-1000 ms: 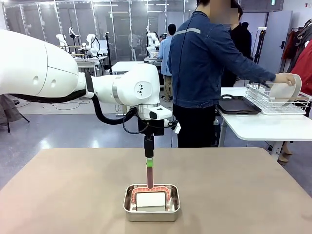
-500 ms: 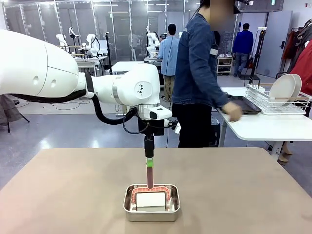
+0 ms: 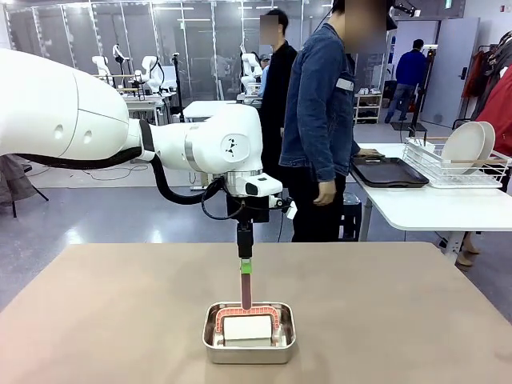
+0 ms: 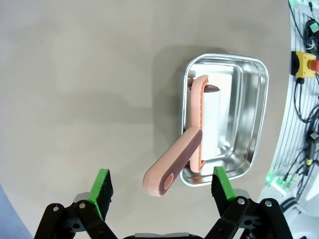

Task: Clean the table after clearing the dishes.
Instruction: Place the Lint Roller back on top of the Airtight Container.

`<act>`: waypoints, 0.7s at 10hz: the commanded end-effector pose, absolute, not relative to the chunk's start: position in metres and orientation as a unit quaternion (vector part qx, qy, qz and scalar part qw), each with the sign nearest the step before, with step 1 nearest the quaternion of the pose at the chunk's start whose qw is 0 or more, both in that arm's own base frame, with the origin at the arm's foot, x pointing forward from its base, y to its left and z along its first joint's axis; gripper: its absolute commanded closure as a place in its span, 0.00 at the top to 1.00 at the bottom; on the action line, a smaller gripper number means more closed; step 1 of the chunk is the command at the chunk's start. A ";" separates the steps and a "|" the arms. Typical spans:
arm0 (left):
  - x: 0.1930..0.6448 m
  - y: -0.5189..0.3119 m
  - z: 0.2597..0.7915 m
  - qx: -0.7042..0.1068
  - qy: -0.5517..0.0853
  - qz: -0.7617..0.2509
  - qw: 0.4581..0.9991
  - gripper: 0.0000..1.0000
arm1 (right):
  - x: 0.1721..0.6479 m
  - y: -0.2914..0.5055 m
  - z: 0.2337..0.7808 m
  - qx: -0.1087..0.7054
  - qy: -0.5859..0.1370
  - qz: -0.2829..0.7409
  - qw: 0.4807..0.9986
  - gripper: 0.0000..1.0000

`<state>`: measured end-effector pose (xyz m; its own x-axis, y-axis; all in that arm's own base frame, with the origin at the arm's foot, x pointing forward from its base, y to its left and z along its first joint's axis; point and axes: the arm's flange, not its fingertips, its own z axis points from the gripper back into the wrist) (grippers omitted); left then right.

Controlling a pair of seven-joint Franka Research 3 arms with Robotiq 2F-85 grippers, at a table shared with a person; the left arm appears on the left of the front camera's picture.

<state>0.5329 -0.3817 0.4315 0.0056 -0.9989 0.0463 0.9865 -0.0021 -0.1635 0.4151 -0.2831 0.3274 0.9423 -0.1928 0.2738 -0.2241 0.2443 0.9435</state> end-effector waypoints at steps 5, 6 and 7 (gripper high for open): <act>0.531 -0.200 0.555 -0.270 -0.054 -0.577 0.769 1.00 | 0.414 -0.281 0.332 0.614 -0.170 0.012 0.771 1.00; 0.522 -0.149 0.558 -0.302 -0.072 -0.550 0.775 1.00 | 0.414 -0.281 0.332 0.614 -0.170 0.012 0.771 1.00; 0.510 -0.093 0.560 -0.337 -0.101 -0.521 0.778 1.00 | 0.414 -0.281 0.332 0.614 -0.170 0.012 0.771 1.00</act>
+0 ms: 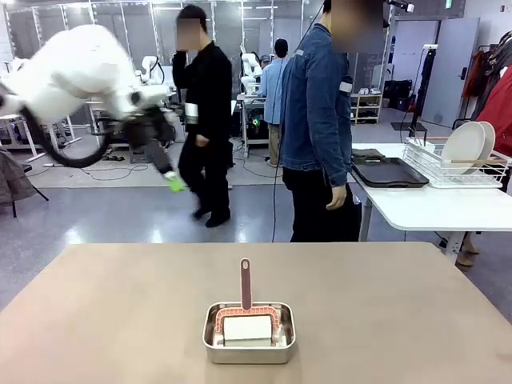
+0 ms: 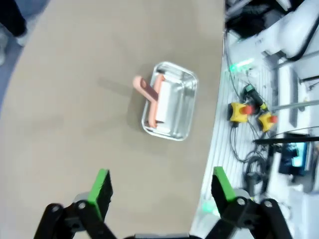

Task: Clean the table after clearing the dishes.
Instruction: Place the Lint Roller back on top of the Airtight Container.

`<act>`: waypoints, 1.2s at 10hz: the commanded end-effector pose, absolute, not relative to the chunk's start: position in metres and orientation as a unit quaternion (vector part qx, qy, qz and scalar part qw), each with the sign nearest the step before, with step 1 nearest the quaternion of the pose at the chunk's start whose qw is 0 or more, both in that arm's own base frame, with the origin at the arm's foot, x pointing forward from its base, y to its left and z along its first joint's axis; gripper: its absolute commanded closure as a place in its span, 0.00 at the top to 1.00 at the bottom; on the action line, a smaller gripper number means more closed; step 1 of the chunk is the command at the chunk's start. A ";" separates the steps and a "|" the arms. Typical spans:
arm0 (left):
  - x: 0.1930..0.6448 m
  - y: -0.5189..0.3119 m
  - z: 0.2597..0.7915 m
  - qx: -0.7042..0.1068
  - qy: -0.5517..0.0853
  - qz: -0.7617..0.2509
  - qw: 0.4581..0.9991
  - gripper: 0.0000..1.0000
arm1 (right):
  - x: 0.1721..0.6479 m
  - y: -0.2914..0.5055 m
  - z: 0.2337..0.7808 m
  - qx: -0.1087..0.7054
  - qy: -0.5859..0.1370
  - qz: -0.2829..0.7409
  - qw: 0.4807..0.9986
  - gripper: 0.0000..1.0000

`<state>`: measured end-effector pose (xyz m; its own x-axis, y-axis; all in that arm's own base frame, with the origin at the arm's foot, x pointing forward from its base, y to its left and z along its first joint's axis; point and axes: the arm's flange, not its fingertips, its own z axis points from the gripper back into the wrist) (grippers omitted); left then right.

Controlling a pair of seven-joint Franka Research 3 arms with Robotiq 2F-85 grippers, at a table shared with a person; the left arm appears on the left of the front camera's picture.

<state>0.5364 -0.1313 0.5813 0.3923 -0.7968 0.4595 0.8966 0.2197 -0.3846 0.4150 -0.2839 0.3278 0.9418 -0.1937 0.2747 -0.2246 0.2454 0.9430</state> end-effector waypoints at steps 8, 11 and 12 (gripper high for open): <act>0.392 0.239 0.414 -0.479 -0.171 -0.200 0.837 1.00 | 0.414 -0.281 0.332 0.614 -0.170 0.012 0.771 1.00; 0.373 0.273 0.398 -0.438 -0.123 -0.089 0.886 1.00 | 0.414 -0.281 0.332 0.614 -0.170 0.012 0.771 1.00; 0.372 0.278 0.397 -0.431 -0.127 -0.071 0.891 1.00 | 0.414 -0.281 0.332 0.614 -0.170 0.012 0.771 1.00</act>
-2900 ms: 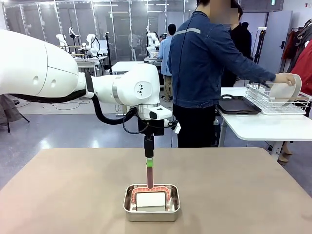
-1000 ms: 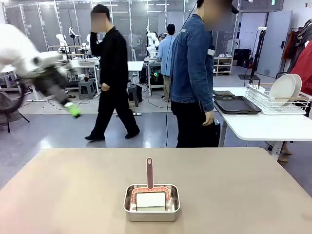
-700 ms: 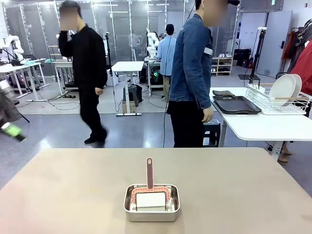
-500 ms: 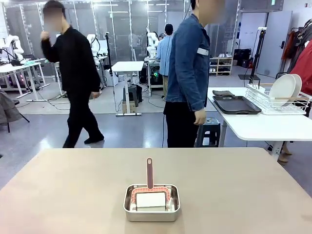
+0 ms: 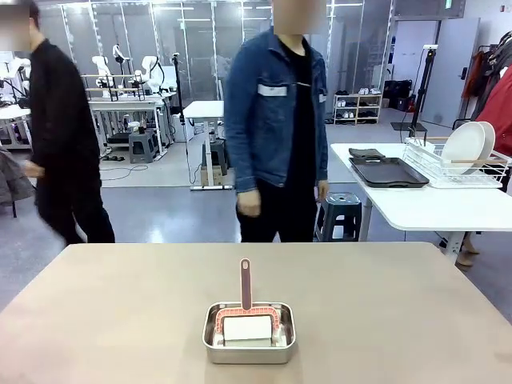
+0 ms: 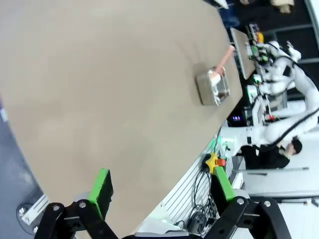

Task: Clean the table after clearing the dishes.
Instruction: Place the Lint Roller back on top of the Airtight Container.

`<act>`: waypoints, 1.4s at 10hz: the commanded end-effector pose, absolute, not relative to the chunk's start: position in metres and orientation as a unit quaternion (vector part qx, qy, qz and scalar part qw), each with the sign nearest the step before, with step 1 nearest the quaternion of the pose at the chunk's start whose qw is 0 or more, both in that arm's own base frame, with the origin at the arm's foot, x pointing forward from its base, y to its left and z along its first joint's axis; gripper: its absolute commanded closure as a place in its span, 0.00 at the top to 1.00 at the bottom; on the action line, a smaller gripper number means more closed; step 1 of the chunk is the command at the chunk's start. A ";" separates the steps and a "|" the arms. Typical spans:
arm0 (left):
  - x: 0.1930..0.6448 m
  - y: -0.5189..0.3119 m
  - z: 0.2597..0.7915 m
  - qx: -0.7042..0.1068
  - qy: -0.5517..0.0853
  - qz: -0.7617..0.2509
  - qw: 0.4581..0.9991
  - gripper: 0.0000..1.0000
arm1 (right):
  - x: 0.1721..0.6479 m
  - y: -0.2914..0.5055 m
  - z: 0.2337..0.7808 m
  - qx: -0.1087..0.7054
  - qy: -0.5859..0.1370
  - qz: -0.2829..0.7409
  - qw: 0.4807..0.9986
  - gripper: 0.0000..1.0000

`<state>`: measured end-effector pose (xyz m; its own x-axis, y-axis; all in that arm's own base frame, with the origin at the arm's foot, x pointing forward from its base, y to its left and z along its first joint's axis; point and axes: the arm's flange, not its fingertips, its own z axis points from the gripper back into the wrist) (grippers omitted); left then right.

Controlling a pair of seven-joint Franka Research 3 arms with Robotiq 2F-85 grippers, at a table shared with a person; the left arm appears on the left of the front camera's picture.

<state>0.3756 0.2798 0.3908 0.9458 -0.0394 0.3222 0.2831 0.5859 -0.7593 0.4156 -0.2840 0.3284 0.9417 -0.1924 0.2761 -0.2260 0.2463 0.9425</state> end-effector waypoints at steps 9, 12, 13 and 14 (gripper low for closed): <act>0.376 0.280 0.391 -0.446 -0.137 -0.092 0.880 1.00 | 0.414 -0.281 0.332 0.614 -0.170 0.012 0.771 1.00; 0.376 0.280 0.391 -0.446 -0.137 -0.092 0.880 1.00 | 0.414 -0.281 0.332 0.614 -0.170 0.012 0.771 1.00; 0.376 0.280 0.391 -0.446 -0.137 -0.092 0.880 1.00 | 0.414 -0.281 0.332 0.614 -0.170 0.012 0.771 1.00; 0.376 0.280 0.391 -0.446 -0.137 -0.092 0.880 1.00 | 0.414 -0.281 0.332 0.614 -0.170 0.012 0.771 1.00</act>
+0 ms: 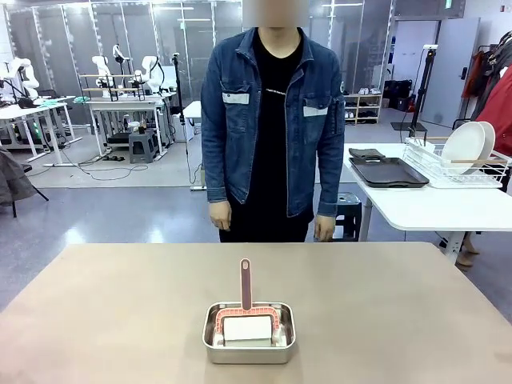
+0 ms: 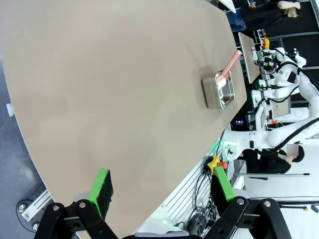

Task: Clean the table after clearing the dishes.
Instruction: Place the Lint Roller back on top of the Airtight Container.

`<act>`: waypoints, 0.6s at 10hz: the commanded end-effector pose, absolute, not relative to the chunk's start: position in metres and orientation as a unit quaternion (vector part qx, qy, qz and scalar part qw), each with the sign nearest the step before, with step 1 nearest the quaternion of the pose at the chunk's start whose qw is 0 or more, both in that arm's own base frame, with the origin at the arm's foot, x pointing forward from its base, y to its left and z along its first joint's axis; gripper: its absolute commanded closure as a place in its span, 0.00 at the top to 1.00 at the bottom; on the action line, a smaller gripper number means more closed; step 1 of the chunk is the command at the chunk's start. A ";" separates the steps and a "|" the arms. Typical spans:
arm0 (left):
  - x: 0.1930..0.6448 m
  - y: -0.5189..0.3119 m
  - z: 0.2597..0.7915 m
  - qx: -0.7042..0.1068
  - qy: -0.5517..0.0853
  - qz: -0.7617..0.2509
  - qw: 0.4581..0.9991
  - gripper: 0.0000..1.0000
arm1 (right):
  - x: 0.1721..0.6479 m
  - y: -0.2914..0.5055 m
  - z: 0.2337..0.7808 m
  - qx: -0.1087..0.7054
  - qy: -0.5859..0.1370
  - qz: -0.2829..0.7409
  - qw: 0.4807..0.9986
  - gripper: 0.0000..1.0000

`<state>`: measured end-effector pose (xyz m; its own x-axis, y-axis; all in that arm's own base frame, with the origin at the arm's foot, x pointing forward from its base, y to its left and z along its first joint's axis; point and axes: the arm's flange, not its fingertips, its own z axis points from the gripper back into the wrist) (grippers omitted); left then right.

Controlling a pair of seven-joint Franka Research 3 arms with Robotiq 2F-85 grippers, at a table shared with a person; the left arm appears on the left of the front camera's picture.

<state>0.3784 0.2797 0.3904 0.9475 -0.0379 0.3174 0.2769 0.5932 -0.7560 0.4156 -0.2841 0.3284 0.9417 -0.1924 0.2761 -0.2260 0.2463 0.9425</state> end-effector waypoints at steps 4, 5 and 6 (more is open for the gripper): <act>0.376 0.280 0.391 -0.446 -0.137 -0.092 0.880 1.00 | 0.414 -0.281 0.332 0.614 -0.170 0.012 0.771 1.00; 0.376 0.280 0.391 -0.446 -0.137 -0.092 0.880 1.00 | 0.414 -0.281 0.332 0.614 -0.170 0.012 0.771 1.00; 0.376 0.280 0.391 -0.446 -0.137 -0.092 0.880 1.00 | 0.414 -0.281 0.332 0.614 -0.170 0.012 0.771 1.00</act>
<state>0.3784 0.2797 0.3904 0.9475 -0.0379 0.3174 0.2769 0.5932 -0.7560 0.4156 -0.2841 0.3284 0.9417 -0.1924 0.2761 -0.2260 0.2463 0.9425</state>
